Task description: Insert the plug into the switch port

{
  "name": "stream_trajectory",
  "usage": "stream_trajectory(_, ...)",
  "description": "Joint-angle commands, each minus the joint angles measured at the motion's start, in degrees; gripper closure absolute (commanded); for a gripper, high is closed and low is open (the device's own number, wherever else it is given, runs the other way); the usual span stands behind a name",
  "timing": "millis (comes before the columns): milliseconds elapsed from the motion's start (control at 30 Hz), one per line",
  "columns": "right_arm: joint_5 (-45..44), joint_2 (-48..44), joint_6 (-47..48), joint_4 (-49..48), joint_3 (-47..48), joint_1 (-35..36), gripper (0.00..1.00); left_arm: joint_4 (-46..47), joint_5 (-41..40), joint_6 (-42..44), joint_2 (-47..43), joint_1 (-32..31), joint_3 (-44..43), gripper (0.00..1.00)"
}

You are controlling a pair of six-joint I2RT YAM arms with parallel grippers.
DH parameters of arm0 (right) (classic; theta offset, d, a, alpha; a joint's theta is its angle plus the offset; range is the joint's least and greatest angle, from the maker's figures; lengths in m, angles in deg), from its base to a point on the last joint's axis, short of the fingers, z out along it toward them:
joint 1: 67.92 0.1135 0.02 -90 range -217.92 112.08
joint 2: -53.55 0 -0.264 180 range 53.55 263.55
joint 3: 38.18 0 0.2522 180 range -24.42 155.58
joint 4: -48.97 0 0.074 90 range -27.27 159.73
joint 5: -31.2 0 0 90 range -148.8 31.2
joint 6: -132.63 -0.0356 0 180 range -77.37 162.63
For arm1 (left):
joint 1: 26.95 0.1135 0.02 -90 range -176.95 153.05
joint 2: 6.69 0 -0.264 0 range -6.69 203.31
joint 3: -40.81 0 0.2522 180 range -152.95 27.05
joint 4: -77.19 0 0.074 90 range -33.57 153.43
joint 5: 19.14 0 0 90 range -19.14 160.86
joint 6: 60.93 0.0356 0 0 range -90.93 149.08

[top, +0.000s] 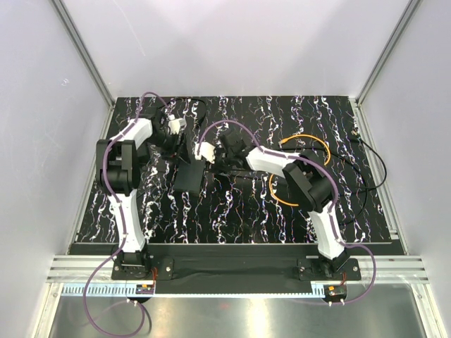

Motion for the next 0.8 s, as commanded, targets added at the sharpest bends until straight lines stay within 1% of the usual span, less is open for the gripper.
stream_trajectory(0, 2.01, -7.44, -0.52, 3.30, 0.18, -1.72, 0.38, -0.14, 4.12, -1.43, -5.94, 0.31, -1.39, 0.37)
stream_trajectory(33, 2.18, -8.59, -0.95, 4.35, 0.10, -2.42, 0.32, 0.74, 4.12, -2.23, -6.56, 0.39, 0.18, 0.36)
stream_trajectory(100, 2.62, -11.57, -2.62, 5.84, 0.44, -3.04, 0.25, 3.99, 4.03, -5.11, -8.93, 0.83, 1.77, 0.36)
stream_trajectory(133, 3.06, -12.64, -3.32, 7.85, 0.62, -3.48, 0.24, 5.31, 3.94, -6.27, -9.72, 1.01, 3.69, 0.35)
stream_trajectory(167, 2.98, -14.82, -4.03, 9.09, 0.88, -4.09, 0.23, 7.93, 4.03, -7.32, -11.64, 1.18, 4.49, 0.35)
stream_trajectory(233, 3.42, -17.47, -6.84, 11.46, 1.06, -5.15, 0.23, 10.14, 4.47, -9.87, -13.58, 1.89, 5.90, 0.34)
stream_trajectory(333, 3.42, -23.70, -10.62, 19.35, -0.25, -7.43, 0.25, 13.66, 5.70, -11.02, -18.24, 1.98, 7.92, 0.34)
stream_trajectory(400, 3.33, -28.80, -12.46, 23.41, -2.44, -9.89, 0.29, 15.07, 7.27, -10.85, -22.11, 1.98, 9.24, 0.34)
stream_trajectory(433, 2.72, -30.30, -12.65, 27.26, -3.50, -10.68, 0.30, 15.51, 7.98, -10.85, -23.43, 1.98, 9.77, 0.34)
stream_trajectory(467, 2.19, -31.70, -12.39, 29.73, -4.38, -11.56, 0.33, 15.60, 8.77, -10.67, -25.79, 1.98, 10.30, 0.34)
stream_trajectory(500, 1.93, -34.42, -11.17, 31.76, -6.56, -14.09, 0.36, 15.43, 9.73, -9.89, -26.86, 1.98, 10.56, 0.34)
stream_trajectory(533, 1.84, -35.66, -10.54, 33.35, -7.80, -16.03, 0.37, 15.43, 10.88, -9.36, -28.08, 1.98, 10.91, 0.34)
stream_trajectory(567, 2.10, -37.50, -9.32, 37.19, -8.95, -17.70, 0.38, 15.17, 11.23, -8.74, -30.27, 1.98, 11.96, 0.34)
stream_trajectory(600, 2.62, -37.95, -5.91, 39.49, -10.52, -19.46, 0.39, 14.99, 11.50, -7.17, -31.43, 1.98, 12.49, 0.34)
stream_trajectory(633, 2.28, -38.22, -4.14, 43.43, -11.15, -23.22, 0.41, 14.64, 11.85, -6.11, -32.57, 1.98, 13.11, 0.34)
stream_trajectory(700, 1.05, -38.14, 0.24, 46.09, -12.64, -26.93, 0.45, 12.62, 11.85, -3.22, -35.12, 1.72, 14.34, 0.34)
stream_trajectory(733, 1.04, -37.79, 2.01, 49.06, -12.82, -29.99, 0.51, 11.92, 11.85, -2.50, -35.74, 1.45, 14.78, 0.34)
stream_trajectory(767, 0.96, -36.83, 3.42, 49.96, -13.00, -31.59, 0.54, 11.22, 12.11, -2.06, -37.14, 1.02, 16.00, 0.34)
